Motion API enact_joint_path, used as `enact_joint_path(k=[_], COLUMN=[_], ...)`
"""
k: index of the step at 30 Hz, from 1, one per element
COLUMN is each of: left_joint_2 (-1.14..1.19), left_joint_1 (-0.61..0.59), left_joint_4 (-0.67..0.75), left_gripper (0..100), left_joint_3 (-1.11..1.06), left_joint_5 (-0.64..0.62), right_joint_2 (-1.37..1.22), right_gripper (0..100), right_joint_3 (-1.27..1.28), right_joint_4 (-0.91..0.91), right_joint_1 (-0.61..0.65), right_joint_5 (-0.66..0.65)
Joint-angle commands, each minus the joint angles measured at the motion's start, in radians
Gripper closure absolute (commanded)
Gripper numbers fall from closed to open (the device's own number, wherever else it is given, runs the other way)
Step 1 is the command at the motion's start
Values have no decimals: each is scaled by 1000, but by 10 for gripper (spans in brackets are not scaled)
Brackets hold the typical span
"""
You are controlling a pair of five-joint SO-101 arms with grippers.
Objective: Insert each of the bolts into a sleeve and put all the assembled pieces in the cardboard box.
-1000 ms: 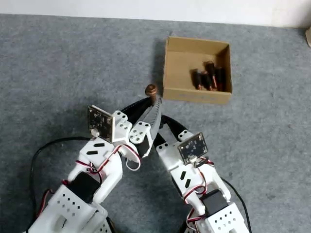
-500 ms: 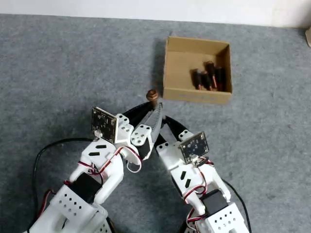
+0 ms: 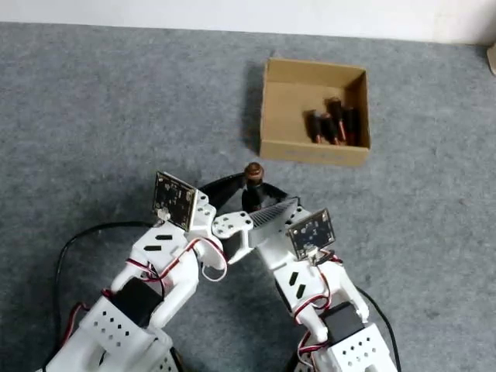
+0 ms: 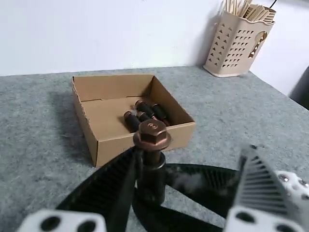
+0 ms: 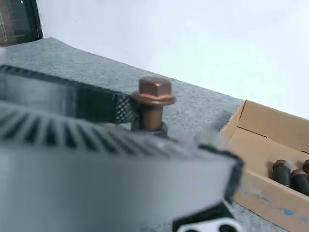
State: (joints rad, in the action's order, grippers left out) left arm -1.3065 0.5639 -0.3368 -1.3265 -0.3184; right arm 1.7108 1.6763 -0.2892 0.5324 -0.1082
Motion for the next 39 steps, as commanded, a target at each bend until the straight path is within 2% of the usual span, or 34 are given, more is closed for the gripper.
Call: enact_joint_path(k=[1, 4, 11, 24, 27, 29, 32, 39], left_joint_2=[-1, -1, -1, 1, 1, 1, 8, 12], left_joint_1=[24, 2, -200, -197, -213, -245, -289, -407], left_joint_4=[-6, -8, -8, -5, -3, -3, 5, 61], left_gripper=[726, 726, 729, 730, 738, 796, 982, 993], left_joint_3=[35, 47, 96, 73, 54, 54, 56, 42], left_joint_5=[-2, -2, -8, -15, -110, -158, -163, -170], right_joint_2=[13, 13, 13, 13, 13, 13, 13, 13], right_gripper=[994, 994, 994, 994, 994, 994, 994, 994], right_joint_3=[133, 134, 134, 134, 133, 130, 131, 130], right_joint_4=[5, 5, 5, 5, 5, 5, 5, 5], right_joint_1=[-8, -8, -8, -10, -28, -50, -65, -133], right_joint_5=[11, 11, 11, 11, 11, 15, 15, 17])
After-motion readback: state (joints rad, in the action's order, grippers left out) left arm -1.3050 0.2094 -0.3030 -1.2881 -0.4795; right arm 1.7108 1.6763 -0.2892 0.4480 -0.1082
